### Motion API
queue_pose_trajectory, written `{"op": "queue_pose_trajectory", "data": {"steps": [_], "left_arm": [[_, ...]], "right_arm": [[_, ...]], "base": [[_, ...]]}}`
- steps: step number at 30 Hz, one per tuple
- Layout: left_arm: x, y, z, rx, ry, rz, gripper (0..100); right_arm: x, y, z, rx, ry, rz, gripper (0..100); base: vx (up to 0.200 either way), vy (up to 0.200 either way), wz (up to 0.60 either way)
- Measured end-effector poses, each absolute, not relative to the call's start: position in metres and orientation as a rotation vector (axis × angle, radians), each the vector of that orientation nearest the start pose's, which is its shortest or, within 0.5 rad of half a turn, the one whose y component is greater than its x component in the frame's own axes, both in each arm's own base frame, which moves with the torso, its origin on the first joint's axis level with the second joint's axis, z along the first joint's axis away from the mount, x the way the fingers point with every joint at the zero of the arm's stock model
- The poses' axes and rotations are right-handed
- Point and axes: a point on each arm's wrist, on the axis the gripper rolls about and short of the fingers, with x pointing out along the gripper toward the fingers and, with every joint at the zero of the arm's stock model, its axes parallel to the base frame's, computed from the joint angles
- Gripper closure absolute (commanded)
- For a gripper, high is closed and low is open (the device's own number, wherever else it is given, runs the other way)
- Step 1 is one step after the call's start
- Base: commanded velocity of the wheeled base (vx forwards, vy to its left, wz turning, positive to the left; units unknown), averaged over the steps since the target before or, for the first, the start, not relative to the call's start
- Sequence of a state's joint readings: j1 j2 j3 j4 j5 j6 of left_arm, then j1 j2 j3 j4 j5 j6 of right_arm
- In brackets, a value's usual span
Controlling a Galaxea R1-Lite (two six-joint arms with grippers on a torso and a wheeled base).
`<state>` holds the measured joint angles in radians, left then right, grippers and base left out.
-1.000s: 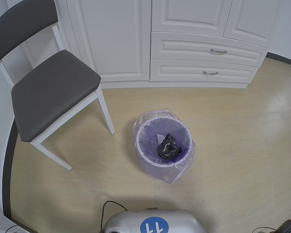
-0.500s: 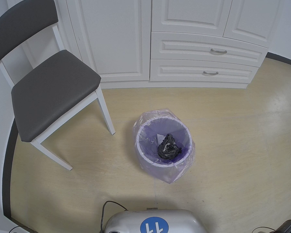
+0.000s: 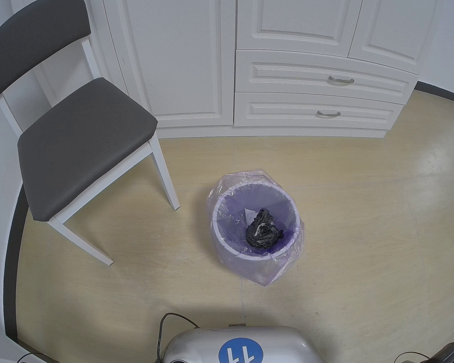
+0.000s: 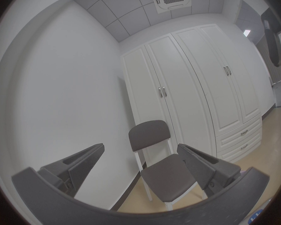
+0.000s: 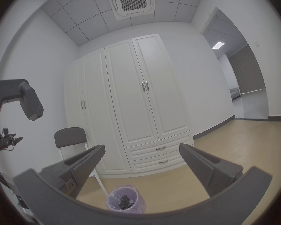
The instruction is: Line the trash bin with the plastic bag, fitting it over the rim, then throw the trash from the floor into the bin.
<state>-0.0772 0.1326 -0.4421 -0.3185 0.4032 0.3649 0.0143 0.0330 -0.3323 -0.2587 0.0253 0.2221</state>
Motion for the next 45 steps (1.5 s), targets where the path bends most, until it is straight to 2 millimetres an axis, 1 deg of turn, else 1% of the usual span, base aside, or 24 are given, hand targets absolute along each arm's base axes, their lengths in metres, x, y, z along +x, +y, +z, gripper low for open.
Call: {"op": "queue_pose_trajectory", "data": {"steps": [4, 14, 17, 21, 29, 34, 39, 45], "left_arm": [[-0.073, 0.013, 0.216, 0.187, -0.522, 0.429, 0], [-0.076, 0.011, 0.206, 0.178, -0.527, 0.448, 0], [-0.074, 0.01, 0.199, 0.184, -0.515, 0.452, 0], [-0.07, 0.009, 0.189, 0.189, -0.495, 0.447, 0], [-0.061, 0.007, 0.173, 0.165, -0.477, 0.327, 0], [-0.054, 0.004, 0.162, 0.167, -0.454, 0.187, 0], [-0.043, 0.001, 0.143, 0.162, -0.389, 0.067, 0], [-0.032, 0.0, 0.119, 0.161, -0.263, 0.025, 0]], "right_arm": [[-0.069, 0.0, 0.185, 0.18, -0.553, 0.077, 0], [-0.064, -0.001, 0.176, 0.132, -0.538, 0.016, 0], [-0.06, -0.001, 0.171, 0.102, -0.518, -0.034, 0], [-0.058, -0.002, 0.167, 0.094, -0.511, -0.058, 0], [-0.052, -0.002, 0.16, 0.061, -0.515, -0.074, 0], [-0.049, -0.002, 0.154, 0.024, -0.528, -0.082, 0], [-0.044, -0.002, 0.146, 0.003, -0.51, -0.086, 0], [-0.035, -0.002, 0.128, -0.016, -0.44, -0.084, 0]], "base": [[0.0, 0.0, 0.0], [0.0, 0.0, 0.0], [0.0, 0.0, 0.0], [0.0, 0.0, 0.0], [0.0, 0.0, 0.0], [0.0, 0.0, 0.0], [0.0, 0.0, 0.0], [0.0, 0.0, 0.0]]}}
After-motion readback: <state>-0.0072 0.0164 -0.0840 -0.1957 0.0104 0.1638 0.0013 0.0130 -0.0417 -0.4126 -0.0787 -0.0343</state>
